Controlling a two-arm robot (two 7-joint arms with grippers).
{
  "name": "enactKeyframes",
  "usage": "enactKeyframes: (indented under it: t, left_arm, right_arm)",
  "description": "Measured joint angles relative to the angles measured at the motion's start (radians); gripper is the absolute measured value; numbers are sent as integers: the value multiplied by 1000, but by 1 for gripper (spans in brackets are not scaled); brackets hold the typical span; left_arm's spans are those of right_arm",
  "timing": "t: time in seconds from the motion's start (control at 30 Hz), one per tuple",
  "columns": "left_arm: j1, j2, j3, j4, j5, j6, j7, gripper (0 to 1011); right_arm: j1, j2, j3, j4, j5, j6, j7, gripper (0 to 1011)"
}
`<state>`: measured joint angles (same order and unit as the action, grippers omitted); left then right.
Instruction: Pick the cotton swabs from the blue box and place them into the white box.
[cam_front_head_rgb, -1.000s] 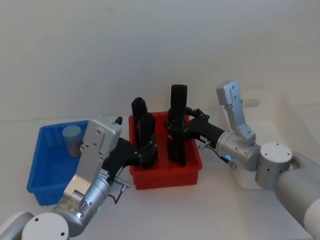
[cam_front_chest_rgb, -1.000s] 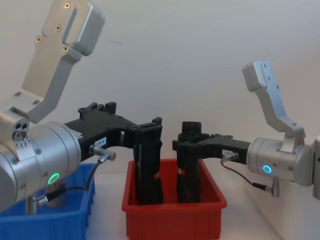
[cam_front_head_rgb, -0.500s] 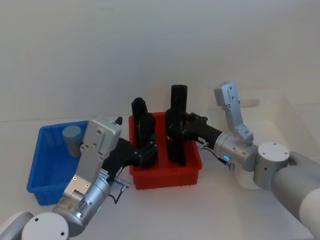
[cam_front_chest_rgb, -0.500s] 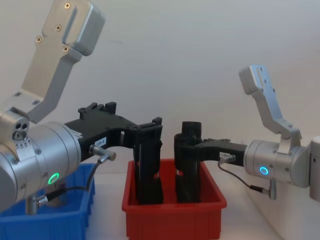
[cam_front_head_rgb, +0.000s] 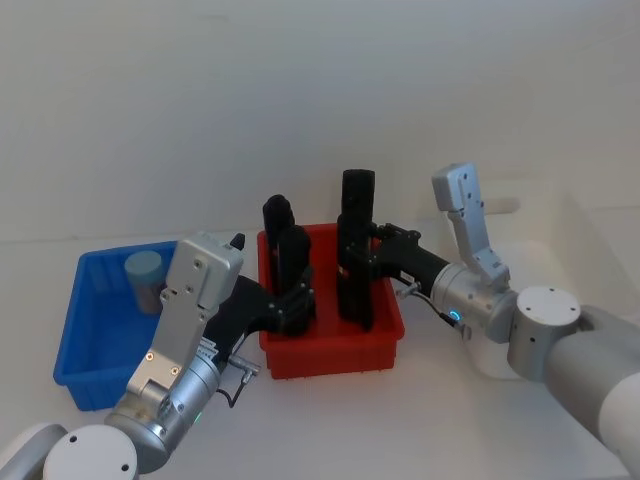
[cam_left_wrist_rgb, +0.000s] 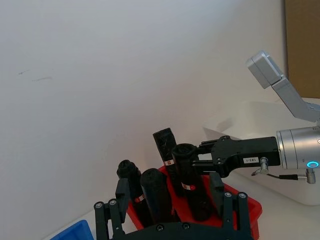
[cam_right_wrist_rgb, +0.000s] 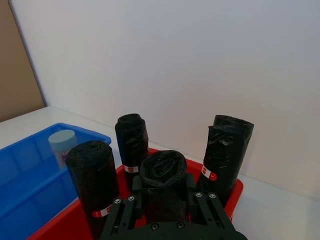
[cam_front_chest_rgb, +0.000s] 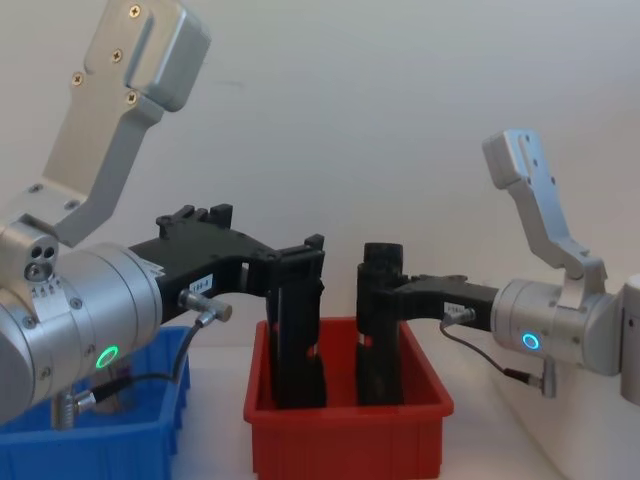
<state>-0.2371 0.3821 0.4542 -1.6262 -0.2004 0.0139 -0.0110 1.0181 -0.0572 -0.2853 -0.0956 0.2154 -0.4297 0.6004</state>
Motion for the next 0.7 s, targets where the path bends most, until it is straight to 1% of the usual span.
enactKeyframes:
  t: [0.17, 0.3, 0.43, 0.5, 0.53, 0.6, 0.63, 0.67, 0.7]
  left_arm:
    - [0, 0, 0, 0, 0, 0, 0, 1004]
    - [0, 0, 0, 0, 0, 0, 0, 1004]
    - [0, 0, 0, 0, 0, 0, 0, 1004]
    - [0, 0, 0, 0, 0, 0, 0, 1004]
    - [0, 0, 0, 0, 0, 0, 0, 1004]
    - [0, 0, 0, 0, 0, 0, 0, 1004]
    - [0, 0, 0, 0, 0, 0, 0, 1004]
    - [0, 0, 0, 0, 0, 0, 0, 1004]
    - [0, 0, 0, 0, 0, 0, 0, 1004]
  right_arm:
    - [3, 0, 2, 3, -4, -42, -10, 461]
    - [3, 0, 5, 1, -8, -92, -17, 435]
    - [2, 1, 9, -11, -8, -128, -21, 411]
    - [-5, 2, 11, -28, -8, -151, -23, 400]
    - [-15, 4, 13, -49, -8, -158, -24, 390]
    - [-27, 7, 14, -79, -8, -161, -27, 383]
    - [-39, 10, 14, -104, -8, -161, -29, 378]
    - [-63, 16, 15, -154, -8, -153, -34, 369]
    - [-74, 20, 15, -179, -8, -148, -37, 367]
